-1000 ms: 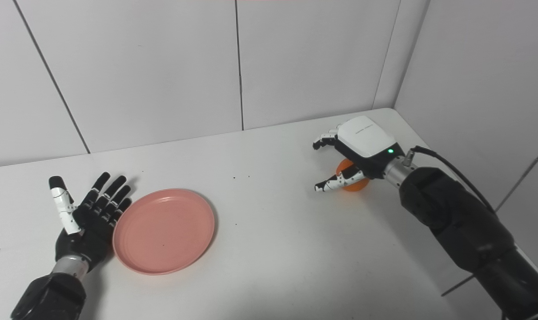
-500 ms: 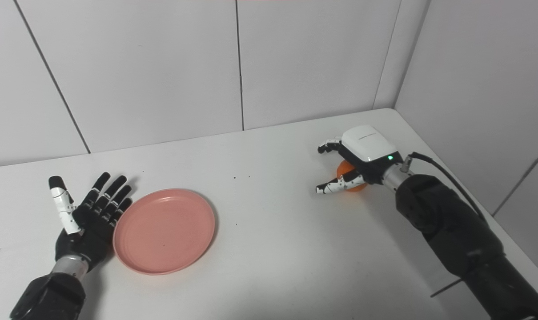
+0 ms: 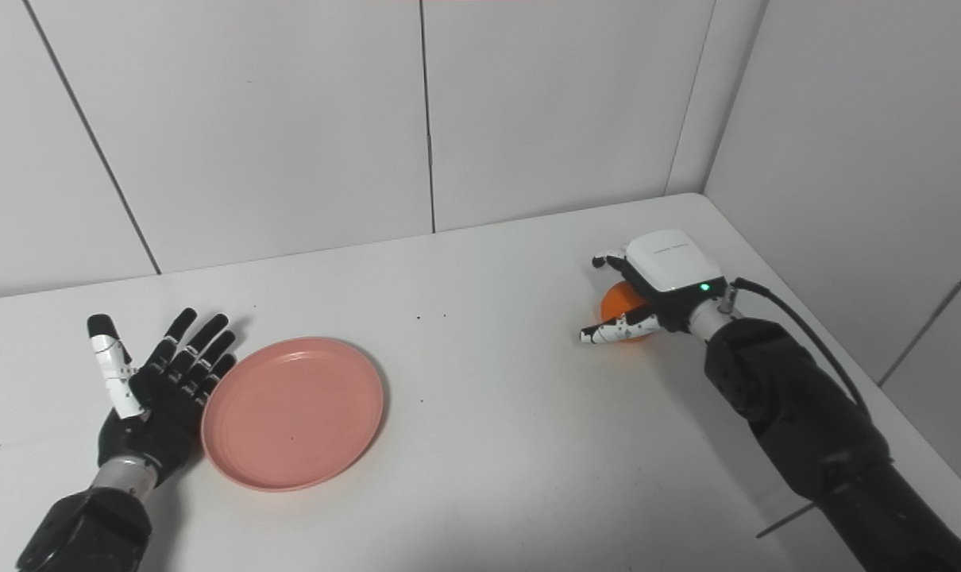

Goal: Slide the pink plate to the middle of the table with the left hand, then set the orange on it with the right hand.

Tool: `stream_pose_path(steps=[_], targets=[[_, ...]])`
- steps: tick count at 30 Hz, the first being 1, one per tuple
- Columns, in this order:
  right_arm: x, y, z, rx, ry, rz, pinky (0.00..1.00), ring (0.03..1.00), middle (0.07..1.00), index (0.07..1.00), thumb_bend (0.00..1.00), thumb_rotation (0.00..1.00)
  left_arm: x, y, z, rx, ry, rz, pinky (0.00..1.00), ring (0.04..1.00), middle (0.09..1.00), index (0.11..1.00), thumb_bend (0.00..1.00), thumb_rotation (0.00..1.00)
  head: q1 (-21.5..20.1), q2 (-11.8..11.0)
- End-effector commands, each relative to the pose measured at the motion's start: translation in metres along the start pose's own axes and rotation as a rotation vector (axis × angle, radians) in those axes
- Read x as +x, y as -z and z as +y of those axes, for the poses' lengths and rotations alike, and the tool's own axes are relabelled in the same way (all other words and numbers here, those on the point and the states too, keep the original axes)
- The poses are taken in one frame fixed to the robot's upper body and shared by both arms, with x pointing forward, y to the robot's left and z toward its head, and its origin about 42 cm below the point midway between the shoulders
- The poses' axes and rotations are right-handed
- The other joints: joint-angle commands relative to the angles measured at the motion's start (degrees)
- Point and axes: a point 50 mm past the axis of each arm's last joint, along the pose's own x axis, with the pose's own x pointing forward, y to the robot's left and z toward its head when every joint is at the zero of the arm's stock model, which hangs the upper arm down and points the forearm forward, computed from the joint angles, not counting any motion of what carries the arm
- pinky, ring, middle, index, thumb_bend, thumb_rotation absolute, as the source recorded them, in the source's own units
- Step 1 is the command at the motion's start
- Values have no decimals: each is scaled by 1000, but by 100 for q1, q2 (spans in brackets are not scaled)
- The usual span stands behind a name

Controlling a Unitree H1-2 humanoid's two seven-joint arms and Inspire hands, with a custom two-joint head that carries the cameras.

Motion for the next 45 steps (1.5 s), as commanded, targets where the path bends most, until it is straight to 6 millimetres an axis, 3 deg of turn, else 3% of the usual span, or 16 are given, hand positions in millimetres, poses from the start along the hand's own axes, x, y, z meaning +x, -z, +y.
stream_pose_path(steps=[1, 11, 13, 18, 23, 25, 26, 27, 29, 32, 34, 37, 45], targets=[[4, 8, -20, -12, 82, 42, 768, 799, 801, 771, 962, 730, -3, 13, 10, 0, -58, 60, 1000, 886, 792, 917, 900, 1000, -22, 5], [0, 8, -4, 30, 38, 85, 759, 805, 806, 775, 966, 726, -6, 12, 10, 15, -47, 59, 1000, 903, 807, 919, 884, 1000, 64, 8], [1, 9, 1, 49, 35, 95, 735, 799, 805, 771, 968, 720, -6, 11, 11, 18, -49, 58, 1000, 901, 805, 921, 887, 1000, 64, 8], [0, 9, 14, 90, 44, 101, 560, 700, 744, 734, 967, 699, -7, 9, 13, 16, -52, 53, 1000, 899, 787, 921, 882, 1000, 86, 36], [-2, 7, 29, 118, 49, 113, 511, 628, 694, 695, 958, 654, -8, 8, 11, 27, -51, 54, 1000, 903, 784, 936, 894, 1000, 122, 83], [-1, 6, 34, 111, 53, 117, 468, 573, 657, 661, 945, 626, -8, 9, 11, 26, -53, 55, 1000, 897, 792, 934, 889, 1000, 122, 83], [-1, 6, 37, 110, 53, 125, 380, 476, 559, 559, 910, 543, -7, 9, 11, 24, -54, 56, 999, 887, 781, 925, 883, 1000, 122, 83], [0, 6, 41, 114, 57, 135, 370, 465, 546, 545, 906, 532, -7, 9, 11, 21, -54, 57, 998, 886, 779, 924, 883, 1000, 122, 83], [1, 6, 47, 116, 64, 145, 203, 269, 337, 341, 814, 398, -8, 8, 10, 19, -52, 56, 988, 884, 773, 920, 887, 1000, 134, 105], [1, 6, 52, 105, 59, 139, 107, 160, 222, 248, 715, 364, -8, 8, 10, 20, -48, 57, 989, 881, 766, 920, 888, 1000, 135, 122], [1, 5, 56, 103, 50, 131, 95, 152, 213, 267, 626, 349, -8, 8, 9, 20, -49, 57, 989, 873, 762, 912, 881, 1000, 138, 125], [1, 5, 59, 105, 38, 112, 94, 150, 208, 262, 584, 325, -8, 8, 9, 17, -47, 58, 998, 880, 773, 918, 880, 1000, 139, 125], [1, 4, 50, 130, 31, 83, 92, 144, 199, 243, 579, 266, -9, 9, 7, 20, -43, 57, 1000, 877, 778, 928, 881, 1000, 149, 136]])
